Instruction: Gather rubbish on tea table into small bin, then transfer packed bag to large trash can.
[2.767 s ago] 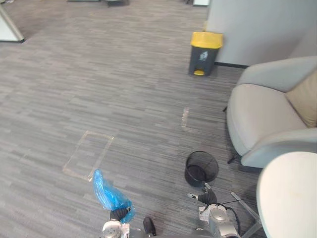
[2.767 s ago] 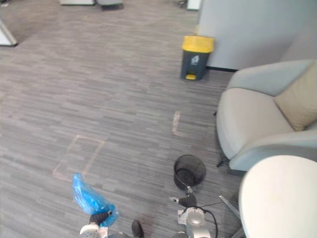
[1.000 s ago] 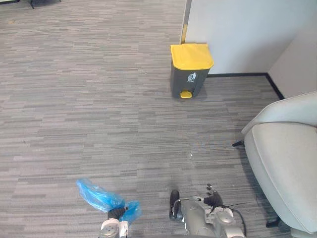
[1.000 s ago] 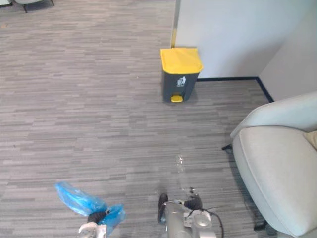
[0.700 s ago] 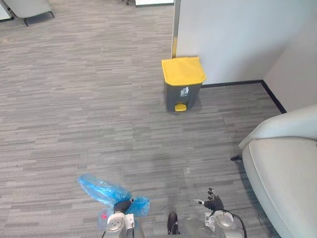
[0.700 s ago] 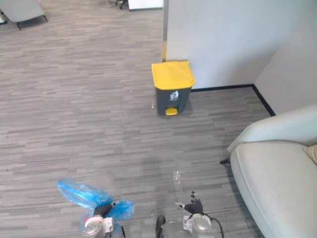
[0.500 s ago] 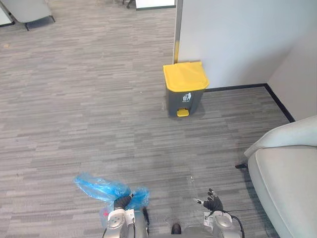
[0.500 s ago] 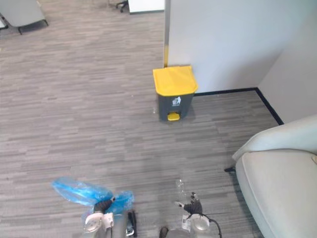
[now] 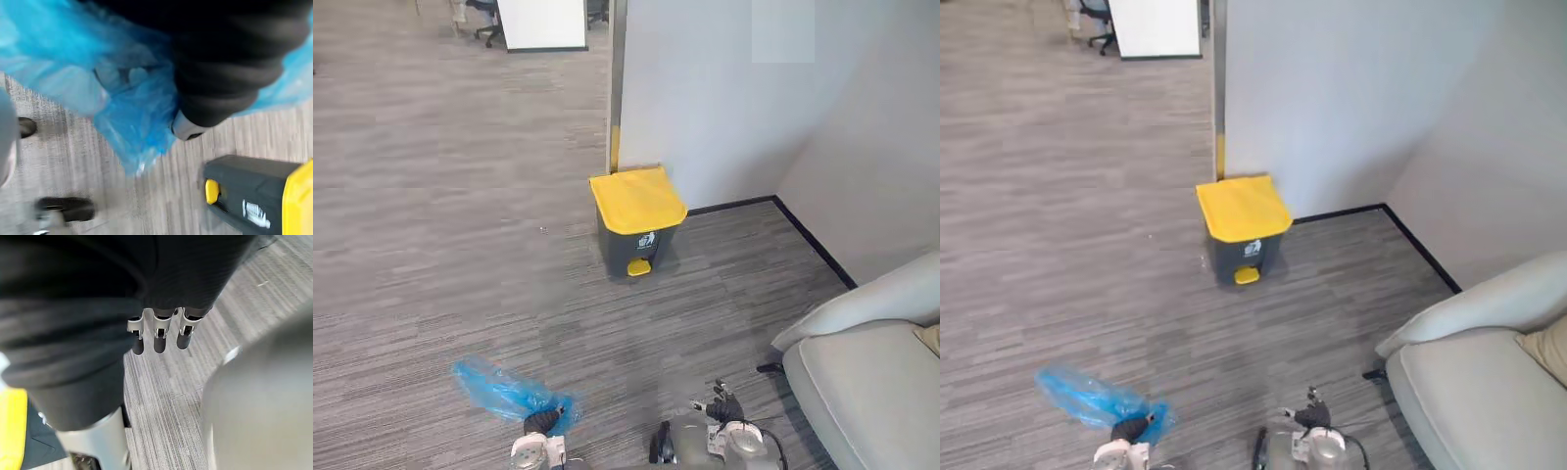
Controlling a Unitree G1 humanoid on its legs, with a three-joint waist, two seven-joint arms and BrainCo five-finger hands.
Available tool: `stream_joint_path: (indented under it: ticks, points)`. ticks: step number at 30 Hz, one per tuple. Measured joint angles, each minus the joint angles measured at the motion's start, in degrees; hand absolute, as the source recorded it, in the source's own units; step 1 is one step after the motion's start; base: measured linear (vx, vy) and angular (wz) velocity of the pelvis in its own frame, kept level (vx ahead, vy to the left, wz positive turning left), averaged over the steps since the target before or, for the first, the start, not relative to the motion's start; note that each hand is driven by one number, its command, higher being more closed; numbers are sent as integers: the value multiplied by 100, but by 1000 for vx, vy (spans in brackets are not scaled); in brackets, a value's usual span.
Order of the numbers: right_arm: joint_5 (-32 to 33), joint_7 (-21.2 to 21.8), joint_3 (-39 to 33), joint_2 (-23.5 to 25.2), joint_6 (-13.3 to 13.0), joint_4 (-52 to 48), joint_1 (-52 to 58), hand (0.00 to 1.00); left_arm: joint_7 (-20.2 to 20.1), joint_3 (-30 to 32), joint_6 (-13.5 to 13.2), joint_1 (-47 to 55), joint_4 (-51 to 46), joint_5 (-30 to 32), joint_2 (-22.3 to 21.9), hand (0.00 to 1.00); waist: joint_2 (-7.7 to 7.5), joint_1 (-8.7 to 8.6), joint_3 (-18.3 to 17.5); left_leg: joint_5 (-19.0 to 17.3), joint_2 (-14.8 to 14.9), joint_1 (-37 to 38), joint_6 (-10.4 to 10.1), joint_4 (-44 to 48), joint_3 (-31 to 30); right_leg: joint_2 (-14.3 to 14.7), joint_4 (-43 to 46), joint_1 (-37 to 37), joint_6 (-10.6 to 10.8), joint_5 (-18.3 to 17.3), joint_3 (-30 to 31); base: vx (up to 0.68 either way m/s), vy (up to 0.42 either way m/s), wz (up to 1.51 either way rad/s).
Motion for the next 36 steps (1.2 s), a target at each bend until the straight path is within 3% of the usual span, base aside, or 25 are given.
stream_joint_path:
  ticks: [3,4,5,6,8,9,12,14,15,16,17,18,20,22,23,24,25,26,28,30,31,32,33,34,36]
  points:
    - [3,-11,-73,-88,31,14,36,0,-3,167,-22,57,-39,1,-254,100,234,-34,-42,20,250,-366,-33,951,-210,72,-134,243,-50,-490,-263,404,-173,32]
    - [6,-12,-75,-87,39,1,45,0,-3,204,-25,55,-63,1,-255,100,239,-44,-43,49,292,-482,-75,1203,-199,77,-153,305,-44,-543,-312,359,-170,38]
    - [8,-17,-69,-85,47,-10,71,0,-14,287,-21,30,-95,1,-264,100,230,-47,-36,197,425,-742,-223,1875,-136,87,-191,440,-84,-640,-404,288,-124,38]
    - [16,-22,10,-57,66,-182,216,0,-16,372,-12,31,-231,1,-286,100,135,-10,32,607,746,-1265,-272,3250,-66,123,-402,928,-149,-774,-454,357,-142,33]
    - [24,-25,0,21,67,-277,267,0,-16,386,-16,75,-400,2,-266,100,99,16,50,391,951,-1548,-251,3827,175,124,-581,1276,-218,-861,-467,383,-109,12]
    - [25,-28,-44,96,69,-322,306,0,-21,386,-20,80,-490,3,-265,100,8,30,82,219,1011,-1795,-210,3866,355,88,-760,1542,-214,-873,-485,404,-88,-2]
    - [73,-33,-140,184,100,-414,262,0,-32,383,-33,35,-594,10,-334,100,-1,57,87,81,827,-2330,-128,2628,623,-70,-1110,1872,-142,-868,-434,292,28,-8]
    - [76,-44,-263,193,106,-360,290,0,-33,364,-47,18,-598,8,-357,100,18,114,79,338,555,-2308,-152,1436,622,-149,-1238,2011,29,-876,-364,296,132,-19]
    - [76,-55,-270,117,107,-302,329,0,-31,365,-52,58,-538,7,-442,100,199,158,-16,1104,456,-2264,-99,551,419,-46,-1307,2039,183,-928,-277,199,152,-37]
    - [73,-64,-306,132,123,-193,286,0,-39,370,-54,22,-490,-1,-430,100,195,201,-20,1343,420,-2194,-71,583,377,-63,-1278,2098,285,-993,-147,311,208,-45]
    - [70,-66,-296,202,139,-203,317,0,-35,391,-47,41,-488,-3,-329,100,-1,213,-48,1250,249,-1980,-21,426,397,-232,-1244,2175,420,-1074,-30,218,134,-32]
    - [67,-62,-287,254,138,-203,330,0,-38,390,-50,48,-498,-3,-290,100,-70,214,-66,1222,194,-1939,-3,399,441,-301,-1228,2195,475,-1124,-3,254,136,-27]
    - [63,-58,-280,372,133,-183,358,0,-38,377,-47,41,-484,-6,-216,100,-225,273,-127,808,64,-1703,30,394,717,-496,-788,2109,636,-1270,259,262,171,-59]
    - [36,-49,-241,349,102,-198,310,0,-41,365,-45,52,-406,-7,-216,100,-161,292,-100,636,31,-1416,90,329,930,-580,283,1716,678,-1268,448,193,205,-60]
    - [20,-47,-243,341,85,-199,278,0,-40,266,-39,73,-335,-10,-147,100,-136,225,-85,525,-44,-1182,121,246,991,-694,1346,1271,891,-1088,499,199,198,-14]
    - [11,-44,-247,319,62,-181,249,0,-42,88,-31,60,-229,-12,-35,100,-139,163,-85,440,-74,-958,222,246,980,-790,2161,971,874,-974,450,229,170,-4]
    - [9,-39,-245,311,62,-174,249,0,-42,74,-30,52,-192,-12,-15,100,-143,156,-87,442,-73,-894,207,245,981,-820,2364,896,834,-1015,406,294,110,20]
    - [1,-30,-244,296,55,-165,242,0,-31,51,-25,44,-115,-11,25,100,-147,152,-91,410,-69,-704,234,192,977,-861,2656,717,741,-1213,199,296,64,19]
    - [-5,-21,-241,258,48,-108,165,0,-21,49,-21,8,-22,-10,52,100,-120,134,-79,401,-53,-488,239,-16,959,-813,2531,380,579,-1406,-103,304,35,13]
    - [-6,-21,-236,122,43,32,-34,0,-19,36,10,44,126,-10,54,100,12,-14,1,402,85,-259,238,-192,857,-381,1480,11,441,-1381,-224,355,-33,18]
    - [-4,-21,-240,111,45,44,-49,0,-20,33,10,51,126,-10,65,100,13,-40,8,402,86,-238,238,-198,798,-308,1233,-8,423,-1309,-195,330,-75,39]
    - [-5,-25,-241,85,47,77,-44,0,-26,22,10,63,134,-9,91,100,-17,-88,13,385,53,-168,208,-213,725,-181,507,23,409,-952,-115,298,-79,49]
    - [-1,-25,-238,79,49,116,117,0,-41,13,-2,79,126,-6,192,100,-225,-85,-23,249,-149,-70,-3,-195,479,-139,-313,142,-32,144,61,457,-140,32]
    - [7,-20,-255,-44,40,139,48,0,-36,41,23,37,266,-3,111,100,59,-39,19,101,70,77,-129,-145,270,0,-29,166,-45,-76,-12,385,-127,13]
    - [3,-14,-259,-97,44,220,28,0,-29,55,12,67,261,-3,-12,100,187,-31,-55,78,197,-20,-135,3,105,113,-163,228,-110,-307,-105,346,-162,7]
